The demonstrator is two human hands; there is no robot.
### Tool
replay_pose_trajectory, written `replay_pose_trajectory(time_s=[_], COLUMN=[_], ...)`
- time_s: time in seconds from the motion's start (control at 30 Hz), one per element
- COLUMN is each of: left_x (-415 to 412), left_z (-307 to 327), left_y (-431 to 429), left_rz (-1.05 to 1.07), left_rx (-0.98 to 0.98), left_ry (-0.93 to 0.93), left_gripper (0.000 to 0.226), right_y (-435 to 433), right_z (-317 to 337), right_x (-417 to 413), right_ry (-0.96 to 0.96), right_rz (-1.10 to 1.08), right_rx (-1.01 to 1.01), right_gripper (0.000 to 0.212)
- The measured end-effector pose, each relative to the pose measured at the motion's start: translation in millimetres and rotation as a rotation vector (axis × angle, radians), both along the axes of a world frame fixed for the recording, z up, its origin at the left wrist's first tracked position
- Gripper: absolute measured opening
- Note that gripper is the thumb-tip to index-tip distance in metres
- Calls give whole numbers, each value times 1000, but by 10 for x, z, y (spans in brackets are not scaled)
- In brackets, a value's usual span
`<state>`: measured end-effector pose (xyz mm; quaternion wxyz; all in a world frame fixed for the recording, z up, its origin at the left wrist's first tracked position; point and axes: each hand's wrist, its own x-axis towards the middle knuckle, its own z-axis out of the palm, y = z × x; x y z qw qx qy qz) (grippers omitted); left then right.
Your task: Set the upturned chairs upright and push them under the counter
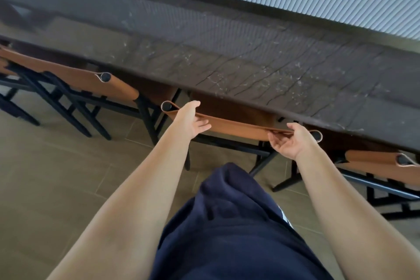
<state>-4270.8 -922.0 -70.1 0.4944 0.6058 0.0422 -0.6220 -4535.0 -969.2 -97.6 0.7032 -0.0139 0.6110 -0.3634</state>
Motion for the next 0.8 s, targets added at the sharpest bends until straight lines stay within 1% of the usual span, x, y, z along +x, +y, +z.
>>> replay_pose_trajectory(time_s=[0.1,0.2,0.3,0.37,0.5,0.67,0.8], left_x=[72,96,50,22,-9,-44,-58], left_z=[-36,-77,-102,-151,-221,-208,-210], left_y=[-86,-147,-215,-251,-280,-250,-234], left_rz=[-62,-63,-6,85,214,215,197], left_rx=[59,102,113,117,118,148,164], left_ry=[-28,-37,-67,-88,-128,-207,-234], left_gripper=[54,50,40,38,40,37,34], right_y=[-30,-89,-175,-193,-143,-111,-80], right_z=[-70,-130,-165,-169,-218,-278,-285], right_x=[-68,-53,0,15,-11,-40,-47], right_ry=[-7,19,54,55,43,41,51], right_rz=[-26,-12,-63,-115,-149,-186,-192], right_rx=[12,32,38,26,-30,-60,-78], right_gripper=[22,22,14,9,17,19,19])
